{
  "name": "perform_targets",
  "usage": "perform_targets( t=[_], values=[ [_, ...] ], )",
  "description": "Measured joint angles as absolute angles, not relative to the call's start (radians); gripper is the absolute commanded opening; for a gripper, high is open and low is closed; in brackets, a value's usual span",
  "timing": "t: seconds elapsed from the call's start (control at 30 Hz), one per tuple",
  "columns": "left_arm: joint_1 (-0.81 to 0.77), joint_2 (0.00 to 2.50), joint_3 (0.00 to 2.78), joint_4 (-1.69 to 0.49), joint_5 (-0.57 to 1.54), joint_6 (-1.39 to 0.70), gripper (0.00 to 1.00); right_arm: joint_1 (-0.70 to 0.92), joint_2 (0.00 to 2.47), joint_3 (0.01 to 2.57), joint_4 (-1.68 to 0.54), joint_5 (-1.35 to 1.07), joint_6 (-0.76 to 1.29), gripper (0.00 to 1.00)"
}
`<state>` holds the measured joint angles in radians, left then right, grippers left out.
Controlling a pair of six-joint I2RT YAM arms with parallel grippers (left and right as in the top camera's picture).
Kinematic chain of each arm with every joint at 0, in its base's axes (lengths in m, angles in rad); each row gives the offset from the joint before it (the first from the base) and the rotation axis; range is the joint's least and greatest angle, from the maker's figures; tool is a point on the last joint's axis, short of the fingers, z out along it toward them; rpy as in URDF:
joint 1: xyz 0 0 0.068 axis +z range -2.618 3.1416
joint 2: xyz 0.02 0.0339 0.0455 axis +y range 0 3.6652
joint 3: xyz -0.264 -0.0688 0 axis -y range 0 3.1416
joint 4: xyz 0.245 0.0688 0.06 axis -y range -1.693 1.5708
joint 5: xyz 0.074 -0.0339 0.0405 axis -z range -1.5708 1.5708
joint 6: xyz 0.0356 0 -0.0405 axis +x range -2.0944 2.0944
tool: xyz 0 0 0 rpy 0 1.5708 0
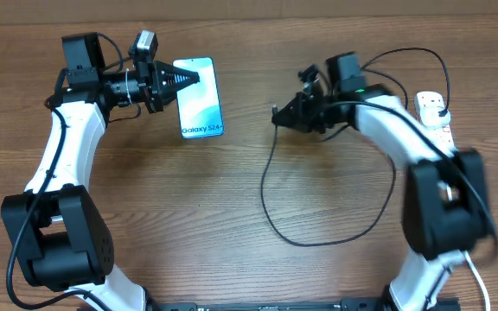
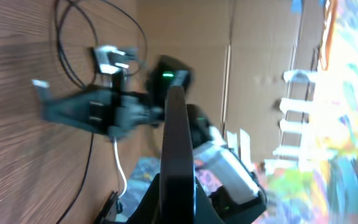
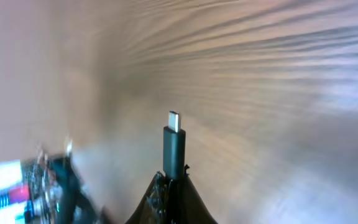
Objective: Plug charger to phone and switch on socket
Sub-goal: 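Lift the USB-C plug and carry it left toward the held phone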
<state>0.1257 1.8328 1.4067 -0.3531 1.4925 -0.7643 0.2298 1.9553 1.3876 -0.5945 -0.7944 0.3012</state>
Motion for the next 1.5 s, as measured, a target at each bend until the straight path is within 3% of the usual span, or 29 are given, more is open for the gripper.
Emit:
perform_targets(
  t=[0.3, 0.73, 1.3, 1.5],
  values=[
    [0.110, 1.833, 1.407, -0.355, 1.527, -0.695, 0.04, 0.231, 1.730, 1.390, -0.930, -0.944, 0.010, 0.04],
    [0.033, 1.833, 1.407, -0.355, 1.468, -0.684, 0.04, 0.231, 1.465, 1.389, -1.116, -0.973, -0.075, 0.04],
    [0.032, 1.833, 1.407, -0.353, 1.432, -0.743, 0.04, 0.231, 1.375, 1.162, -0.998, -1.042, -0.018, 0.04],
    [0.032, 1.833, 1.405, -0.250, 1.441, -0.814, 0.04, 0.242, 1.374, 1.155, -0.933, -1.055, 0.021, 0.04]
  ],
)
